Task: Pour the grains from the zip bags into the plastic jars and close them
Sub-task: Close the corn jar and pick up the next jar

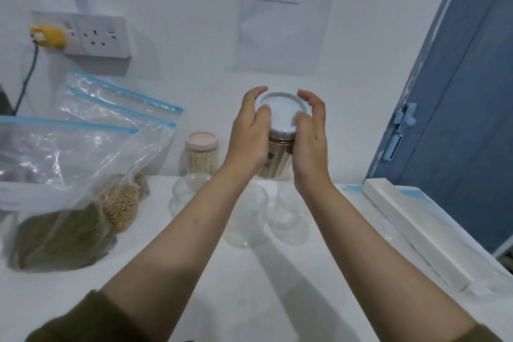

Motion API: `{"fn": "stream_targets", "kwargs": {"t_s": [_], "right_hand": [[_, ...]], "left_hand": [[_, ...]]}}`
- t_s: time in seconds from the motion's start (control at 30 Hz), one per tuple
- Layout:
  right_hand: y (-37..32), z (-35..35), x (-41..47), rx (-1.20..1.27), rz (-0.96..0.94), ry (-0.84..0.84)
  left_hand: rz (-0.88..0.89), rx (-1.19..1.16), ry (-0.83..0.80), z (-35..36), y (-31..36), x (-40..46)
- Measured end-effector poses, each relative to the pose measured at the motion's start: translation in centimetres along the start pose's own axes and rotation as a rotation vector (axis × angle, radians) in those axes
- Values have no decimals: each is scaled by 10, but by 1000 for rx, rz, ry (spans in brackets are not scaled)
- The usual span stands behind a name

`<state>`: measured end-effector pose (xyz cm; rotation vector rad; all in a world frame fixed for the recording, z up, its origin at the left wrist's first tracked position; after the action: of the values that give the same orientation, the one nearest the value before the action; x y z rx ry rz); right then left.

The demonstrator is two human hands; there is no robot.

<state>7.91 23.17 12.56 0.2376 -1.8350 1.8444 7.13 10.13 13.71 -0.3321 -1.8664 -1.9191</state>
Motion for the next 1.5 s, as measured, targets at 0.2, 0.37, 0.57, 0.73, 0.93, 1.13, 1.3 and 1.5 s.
{"fn": "stream_targets", "kwargs": {"t_s": [0.2,0.37,0.57,0.73,0.93,1.13,1.3,1.5], "right_hand": [[44,28,62,-24,0,-36],[111,51,91,-58,137,-92],[195,67,99,-159,315,-168],[231,75,98,-207,364,-245],[232,83,104,-287,344,-329],[221,70,100,-296,334,-211],[180,26,88,-205,267,24],[143,-45,86,-202,192,254]], "left_hand": [[3,59,43,1,-41,64],[-137,141,56,-3,-108,97],[-380,320,13,-5,-194,106],[-428,410,5,-11,-231,110],[-396,398,53,-21,-238,119],[-240,451,106,-19,-222,112],[18,329,150,8,-174,90],[-192,113,-30,74,-172,78]]}}
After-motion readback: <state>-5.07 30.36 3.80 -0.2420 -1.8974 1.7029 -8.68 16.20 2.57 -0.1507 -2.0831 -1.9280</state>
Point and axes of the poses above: each hand's wrist, its own x-axis towards the middle knuckle, its own z-axis out of the palm, y = z × x, the point moved 9 cm from there along x, towards the middle knuckle, and after that the axes turned 3 degrees about -x, right-handed, at the moved point
